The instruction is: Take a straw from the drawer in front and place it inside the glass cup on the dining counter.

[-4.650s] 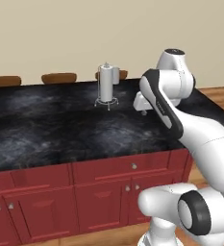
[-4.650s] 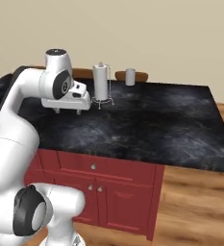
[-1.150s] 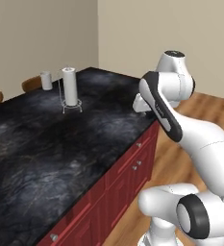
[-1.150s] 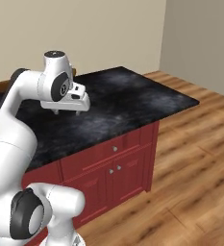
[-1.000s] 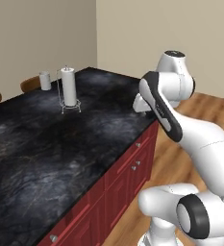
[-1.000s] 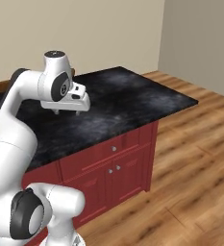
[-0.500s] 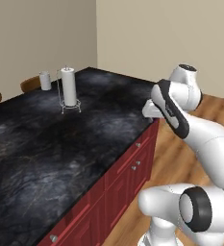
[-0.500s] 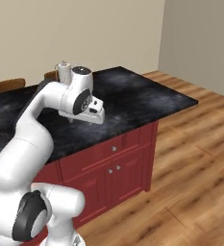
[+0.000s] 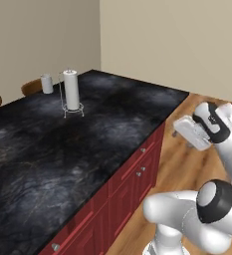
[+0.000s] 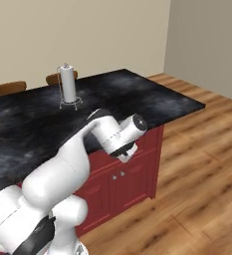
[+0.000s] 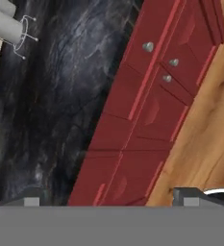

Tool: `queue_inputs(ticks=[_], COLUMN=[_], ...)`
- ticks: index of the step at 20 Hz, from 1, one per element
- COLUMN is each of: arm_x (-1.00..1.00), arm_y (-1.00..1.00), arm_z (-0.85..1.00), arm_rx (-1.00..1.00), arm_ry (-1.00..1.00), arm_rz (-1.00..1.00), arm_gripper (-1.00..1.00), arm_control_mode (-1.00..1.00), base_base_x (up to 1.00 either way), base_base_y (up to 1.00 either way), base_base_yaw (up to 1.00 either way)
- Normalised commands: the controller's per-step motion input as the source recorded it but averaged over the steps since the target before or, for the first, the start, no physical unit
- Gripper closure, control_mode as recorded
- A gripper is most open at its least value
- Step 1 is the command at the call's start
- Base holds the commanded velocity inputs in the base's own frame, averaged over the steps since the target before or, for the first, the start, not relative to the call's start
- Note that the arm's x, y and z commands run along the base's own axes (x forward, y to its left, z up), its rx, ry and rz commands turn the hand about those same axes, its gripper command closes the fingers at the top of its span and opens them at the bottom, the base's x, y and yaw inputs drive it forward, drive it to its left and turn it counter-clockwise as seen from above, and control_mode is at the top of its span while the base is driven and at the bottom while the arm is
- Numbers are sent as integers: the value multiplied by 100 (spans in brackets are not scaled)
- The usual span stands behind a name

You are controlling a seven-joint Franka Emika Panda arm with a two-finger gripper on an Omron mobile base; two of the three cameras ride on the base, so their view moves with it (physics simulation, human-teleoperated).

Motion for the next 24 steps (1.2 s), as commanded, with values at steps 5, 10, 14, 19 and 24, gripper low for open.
queue_inputs(ticks=[5, 10, 14, 19, 24], arm_x=[23, 14, 36, 55, 57], arm_y=[-71, -38, -3, 9, 10], arm_z=[-89, -90, -62, -28, -27], arm_rx=[49, 39, 26, 10, 3], arm_ry=[8, 2, 0, 0, 0], arm_rz=[-18, -14, -10, -6, -1], arm_gripper=[-100, -100, -100, -100, -100], arm_control_mode=[-100, -100, -100, -100, -100], base_base_x=[0, 0, 0, 0, 0], base_base_y=[0, 0, 0, 0, 0], base_base_yaw=[0, 0, 0, 0, 0])
